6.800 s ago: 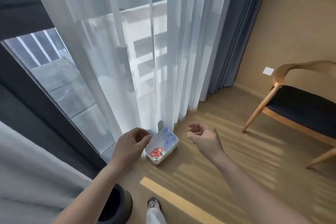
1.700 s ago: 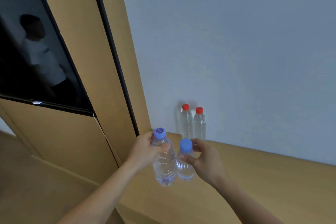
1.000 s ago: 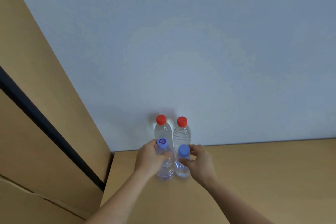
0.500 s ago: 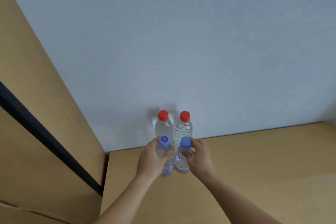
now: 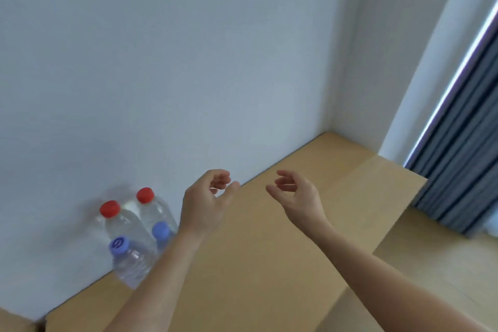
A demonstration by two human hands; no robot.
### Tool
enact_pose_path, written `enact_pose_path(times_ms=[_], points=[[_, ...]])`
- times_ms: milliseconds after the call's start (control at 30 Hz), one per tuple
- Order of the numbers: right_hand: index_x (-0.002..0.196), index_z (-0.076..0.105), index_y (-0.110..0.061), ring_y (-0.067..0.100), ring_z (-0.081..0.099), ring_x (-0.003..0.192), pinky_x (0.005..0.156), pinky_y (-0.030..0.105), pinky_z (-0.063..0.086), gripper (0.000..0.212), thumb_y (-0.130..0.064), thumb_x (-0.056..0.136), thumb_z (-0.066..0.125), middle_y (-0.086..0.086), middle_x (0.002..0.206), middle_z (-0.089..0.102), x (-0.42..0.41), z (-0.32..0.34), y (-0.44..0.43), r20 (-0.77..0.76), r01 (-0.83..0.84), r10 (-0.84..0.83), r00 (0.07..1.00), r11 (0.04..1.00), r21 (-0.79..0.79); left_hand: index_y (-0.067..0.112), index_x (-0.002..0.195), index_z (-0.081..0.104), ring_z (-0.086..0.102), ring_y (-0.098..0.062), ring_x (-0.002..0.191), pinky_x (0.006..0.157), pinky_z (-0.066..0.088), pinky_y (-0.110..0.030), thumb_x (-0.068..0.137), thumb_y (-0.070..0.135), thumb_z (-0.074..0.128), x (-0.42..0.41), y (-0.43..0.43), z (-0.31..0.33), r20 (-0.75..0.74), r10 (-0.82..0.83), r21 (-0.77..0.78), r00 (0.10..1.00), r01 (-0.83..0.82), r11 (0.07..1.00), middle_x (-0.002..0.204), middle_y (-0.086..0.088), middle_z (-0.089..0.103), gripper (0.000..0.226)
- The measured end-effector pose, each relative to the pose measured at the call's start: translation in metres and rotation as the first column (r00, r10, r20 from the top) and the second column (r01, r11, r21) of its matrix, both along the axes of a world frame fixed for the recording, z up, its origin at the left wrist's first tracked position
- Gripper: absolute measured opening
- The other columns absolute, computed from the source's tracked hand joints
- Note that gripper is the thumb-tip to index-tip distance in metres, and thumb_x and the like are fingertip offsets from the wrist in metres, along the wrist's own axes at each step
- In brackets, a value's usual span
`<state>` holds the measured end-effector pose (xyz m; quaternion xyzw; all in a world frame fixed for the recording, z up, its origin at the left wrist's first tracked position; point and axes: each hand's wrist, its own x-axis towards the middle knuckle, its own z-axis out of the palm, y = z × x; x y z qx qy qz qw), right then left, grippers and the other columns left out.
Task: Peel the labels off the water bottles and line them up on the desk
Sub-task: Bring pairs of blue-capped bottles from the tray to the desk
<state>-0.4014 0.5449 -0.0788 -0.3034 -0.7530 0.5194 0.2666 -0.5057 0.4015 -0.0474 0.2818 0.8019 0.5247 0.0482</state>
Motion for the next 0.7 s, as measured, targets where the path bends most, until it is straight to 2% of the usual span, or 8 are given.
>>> enact_pose_path(times_ms=[67, 133, 300, 400, 500, 600, 700], points=[[0.113, 0.060, -0.021, 0.004, 0.061, 0.089, 0.068, 0.013, 0.045, 0.039, -0.033, 0.077, 0.070, -0.008, 0.093, 0.065, 0.068, 0.005, 0.052, -0.046, 0.174, -0.173, 0.984, 0.985, 0.019, 0.021, 0.093, 0.065, 0.062, 0.002, 0.079, 0.068, 0.043, -0.011, 0.080, 0.023, 0.069, 0.043, 0.059, -0.002, 0.007, -0.138, -0.043, 0.990, 0.138, 0.990, 0.085, 0.016, 0.066, 0.014], [0.112, 0.060, -0.021, 0.005, 0.061, 0.087, 0.067, 0.015, 0.045, 0.036, -0.032, 0.079, 0.069, -0.008, 0.092, 0.064, 0.109, 0.013, 0.082, -0.044, 0.257, -0.255, 0.966, 0.966, 0.042, 0.021, 0.092, 0.065, 0.061, -0.002, 0.080, 0.069, 0.044, -0.014, 0.080, 0.025, 0.069, 0.069, 0.095, 0.002, -0.013, -0.211, -0.049, 0.977, 0.211, 0.976, 0.085, 0.014, 0.066, 0.013], [0.112, 0.058, -0.021, 0.002, 0.060, 0.084, 0.065, 0.011, 0.044, 0.031, -0.032, 0.083, 0.063, -0.014, 0.086, 0.062, 0.320, 0.021, 0.171, -0.080, 0.579, -0.574, 0.815, 0.813, 0.064, 0.021, 0.091, 0.066, 0.063, -0.014, 0.081, 0.079, 0.050, -0.027, 0.081, 0.024, 0.067, 0.236, 0.244, 0.008, -0.082, -0.543, -0.109, 0.836, 0.534, 0.838, 0.083, 0.007, 0.067, 0.011], [0.110, 0.059, -0.020, 0.001, 0.059, 0.080, 0.061, 0.007, 0.044, 0.028, -0.031, 0.085, 0.063, -0.014, 0.082, 0.061, 0.440, 0.024, 0.199, -0.098, 0.735, -0.729, 0.678, 0.673, 0.078, 0.023, 0.090, 0.064, 0.062, -0.009, 0.080, 0.076, 0.048, -0.021, 0.083, 0.024, 0.065, 0.347, 0.312, 0.010, -0.085, -0.717, -0.100, 0.692, 0.710, 0.697, 0.081, 0.014, 0.064, 0.007], [0.106, 0.062, -0.019, 0.002, 0.060, 0.079, 0.068, 0.015, 0.045, 0.025, -0.030, 0.083, 0.065, -0.013, 0.080, 0.062, 0.541, 0.021, 0.209, -0.100, 0.857, -0.851, 0.515, 0.512, 0.055, 0.022, 0.093, 0.066, 0.061, -0.004, 0.083, 0.071, 0.044, -0.015, 0.084, 0.025, 0.064, 0.445, 0.358, 0.007, -0.051, -0.847, -0.120, 0.529, 0.839, 0.531, 0.083, 0.015, 0.065, 0.010], [0.102, 0.063, -0.021, 0.005, 0.061, 0.077, 0.067, 0.019, 0.047, 0.021, -0.028, 0.082, 0.065, -0.009, 0.080, 0.063, 0.625, 0.006, 0.210, -0.064, 0.939, -0.937, 0.344, 0.344, 0.011, 0.022, 0.093, 0.067, 0.062, -0.003, 0.081, 0.069, 0.044, -0.015, 0.084, 0.026, 0.064, 0.531, 0.397, -0.004, -0.013, -0.930, -0.131, 0.366, 0.922, 0.365, 0.084, 0.013, 0.067, 0.010], [0.102, 0.063, -0.020, 0.014, 0.064, 0.079, 0.070, 0.028, 0.053, 0.020, -0.026, 0.083, 0.064, -0.001, 0.083, 0.066, 0.690, -0.011, 0.212, -0.011, 0.980, -0.980, 0.197, 0.197, -0.024, 0.023, 0.095, 0.067, 0.063, -0.006, 0.085, 0.071, 0.044, -0.017, 0.084, 0.027, 0.064, 0.604, 0.429, -0.018, 0.061, -0.975, -0.128, 0.216, 0.970, 0.207, 0.088, 0.012, 0.069, 0.012]])
